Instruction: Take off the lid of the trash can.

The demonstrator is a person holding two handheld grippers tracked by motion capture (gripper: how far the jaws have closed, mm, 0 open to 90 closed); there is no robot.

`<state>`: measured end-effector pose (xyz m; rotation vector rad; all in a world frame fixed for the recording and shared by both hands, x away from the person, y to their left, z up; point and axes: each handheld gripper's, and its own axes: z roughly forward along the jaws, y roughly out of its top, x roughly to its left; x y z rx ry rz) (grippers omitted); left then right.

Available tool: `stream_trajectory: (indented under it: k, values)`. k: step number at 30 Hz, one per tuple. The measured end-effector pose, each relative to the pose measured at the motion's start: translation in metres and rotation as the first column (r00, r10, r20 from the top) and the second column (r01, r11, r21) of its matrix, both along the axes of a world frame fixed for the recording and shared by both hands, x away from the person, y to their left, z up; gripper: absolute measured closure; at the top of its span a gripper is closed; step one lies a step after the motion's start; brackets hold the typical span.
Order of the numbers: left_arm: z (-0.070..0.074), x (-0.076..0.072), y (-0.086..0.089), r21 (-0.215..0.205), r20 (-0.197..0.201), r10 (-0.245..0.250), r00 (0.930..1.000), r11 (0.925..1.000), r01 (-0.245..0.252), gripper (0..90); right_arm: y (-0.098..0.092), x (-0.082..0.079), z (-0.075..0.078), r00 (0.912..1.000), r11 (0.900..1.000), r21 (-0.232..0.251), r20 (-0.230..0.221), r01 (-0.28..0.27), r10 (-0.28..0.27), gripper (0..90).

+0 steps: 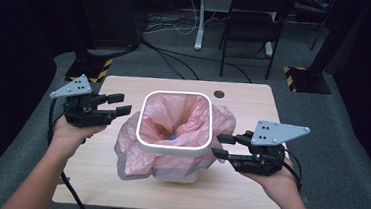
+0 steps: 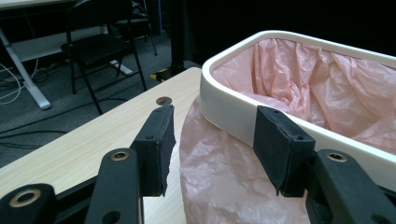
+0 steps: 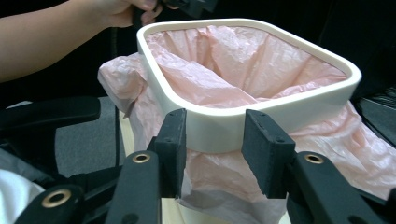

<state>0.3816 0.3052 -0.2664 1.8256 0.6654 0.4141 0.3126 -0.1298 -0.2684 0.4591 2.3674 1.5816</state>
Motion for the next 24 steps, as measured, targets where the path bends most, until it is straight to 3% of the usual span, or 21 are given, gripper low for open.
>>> stream_trajectory:
  k: [8,24]
  values:
    - [0.005,0.013,-0.005,-0.028,-0.014,-0.012,0.9998,0.9996,0.011,49.4,0.01,0.001,0.007,0.9987,0.998,-0.02,-0.003,-0.052,0.052,57.6]
    - [0.011,0.032,-0.02,-0.017,-0.027,-0.032,0.9991,0.9994,0.031,53.2,0.031,0.003,0.011,0.9898,0.989,-0.033,-0.005,-0.142,0.142,59.8]
